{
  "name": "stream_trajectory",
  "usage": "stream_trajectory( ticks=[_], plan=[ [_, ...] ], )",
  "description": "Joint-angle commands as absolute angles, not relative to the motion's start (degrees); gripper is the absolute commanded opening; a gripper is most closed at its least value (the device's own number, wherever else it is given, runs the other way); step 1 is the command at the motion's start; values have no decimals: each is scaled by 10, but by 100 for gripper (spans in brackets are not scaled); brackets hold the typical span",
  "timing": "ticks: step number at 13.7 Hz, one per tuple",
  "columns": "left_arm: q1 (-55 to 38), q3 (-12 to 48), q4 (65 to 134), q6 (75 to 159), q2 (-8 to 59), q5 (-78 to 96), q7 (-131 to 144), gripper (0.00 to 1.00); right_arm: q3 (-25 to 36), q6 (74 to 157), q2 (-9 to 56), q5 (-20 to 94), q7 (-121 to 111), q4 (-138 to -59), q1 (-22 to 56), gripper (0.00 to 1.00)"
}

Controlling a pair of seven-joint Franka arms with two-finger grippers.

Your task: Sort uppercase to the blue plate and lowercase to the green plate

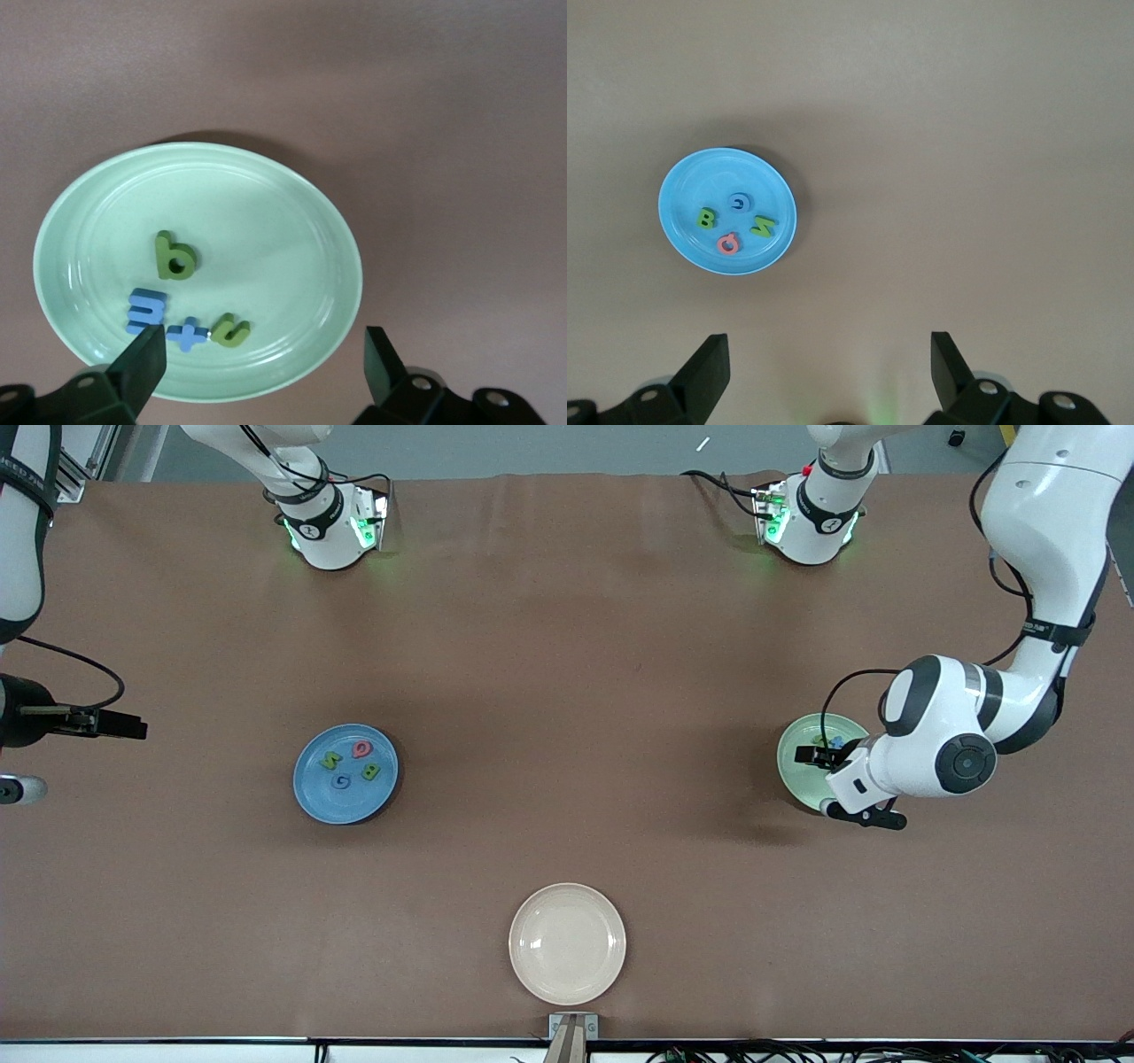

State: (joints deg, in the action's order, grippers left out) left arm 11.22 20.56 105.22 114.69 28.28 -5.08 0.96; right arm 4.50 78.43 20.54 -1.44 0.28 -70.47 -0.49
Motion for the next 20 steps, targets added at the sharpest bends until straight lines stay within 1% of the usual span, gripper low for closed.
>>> stream_trajectory(
  ticks=[1,2,3,5,8,11,13,15,17,20],
  plan=[
    [-71,-1,1064,1146,235,45,-59,98,40,781,203,-22,1,-680,-3,100],
    [-116,-53,1064,1146,223,53,-65,98,40,781,205,-22,6,-665,-2,100],
    [-124,-62,1062,1146,216,51,-60,98,39,781,206,-22,7,-659,0,100],
    [-119,-62,1059,1145,187,50,-57,99,38,781,205,-21,4,-659,8,100],
    [-104,-61,1067,1136,126,47,-55,99,38,780,206,-21,7,-659,18,100],
    [-95,-62,1079,1131,38,54,-59,99,38,779,204,-8,8,-665,13,100],
    [-72,-62,1063,1107,-7,57,-61,99,42,775,198,21,8,-678,6,100],
    [-63,-63,1029,1064,-27,57,-54,99,42,780,171,22,8,-708,4,100],
    [-62,-66,1018,1023,-38,54,-52,99,44,780,143,19,8,-737,3,100],
    [-55,-67,1018,999,-75,51,-38,99,44,780,110,14,47,-765,4,100]
  ],
)
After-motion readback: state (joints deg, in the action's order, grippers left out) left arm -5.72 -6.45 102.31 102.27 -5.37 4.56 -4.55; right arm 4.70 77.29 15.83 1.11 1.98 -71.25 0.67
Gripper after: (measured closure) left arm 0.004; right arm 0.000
